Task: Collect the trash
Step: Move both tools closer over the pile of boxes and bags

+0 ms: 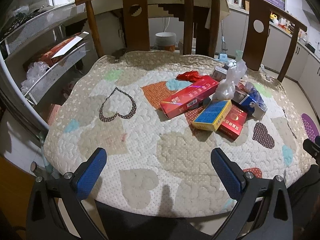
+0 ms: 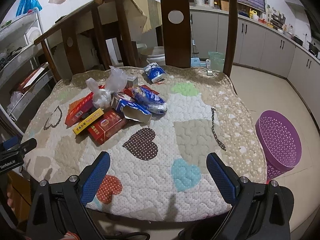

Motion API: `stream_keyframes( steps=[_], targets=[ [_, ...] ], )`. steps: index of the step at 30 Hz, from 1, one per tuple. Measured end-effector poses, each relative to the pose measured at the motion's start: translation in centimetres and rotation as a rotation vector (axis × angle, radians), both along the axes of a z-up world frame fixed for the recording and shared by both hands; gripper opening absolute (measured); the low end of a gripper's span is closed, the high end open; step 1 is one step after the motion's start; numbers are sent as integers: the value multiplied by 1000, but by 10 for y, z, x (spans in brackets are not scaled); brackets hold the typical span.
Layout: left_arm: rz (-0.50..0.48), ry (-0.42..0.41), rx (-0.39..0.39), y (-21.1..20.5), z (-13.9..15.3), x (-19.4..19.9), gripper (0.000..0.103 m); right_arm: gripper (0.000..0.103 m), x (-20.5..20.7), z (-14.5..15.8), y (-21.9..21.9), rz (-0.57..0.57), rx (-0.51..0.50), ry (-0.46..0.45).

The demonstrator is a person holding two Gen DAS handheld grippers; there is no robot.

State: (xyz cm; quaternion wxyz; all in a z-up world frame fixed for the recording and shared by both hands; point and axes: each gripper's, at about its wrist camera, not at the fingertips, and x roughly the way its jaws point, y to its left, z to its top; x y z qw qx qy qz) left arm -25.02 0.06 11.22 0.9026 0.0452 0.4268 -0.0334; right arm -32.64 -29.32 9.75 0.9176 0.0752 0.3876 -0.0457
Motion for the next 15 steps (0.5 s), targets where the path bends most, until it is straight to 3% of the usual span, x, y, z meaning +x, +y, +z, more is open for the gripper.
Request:
stream_keyframes(
  steps=[15],
  targets=[
    [-2, 40, 25, -3, -15, 5, 103, 99, 6, -17, -4, -4, 26, 38]
  ],
)
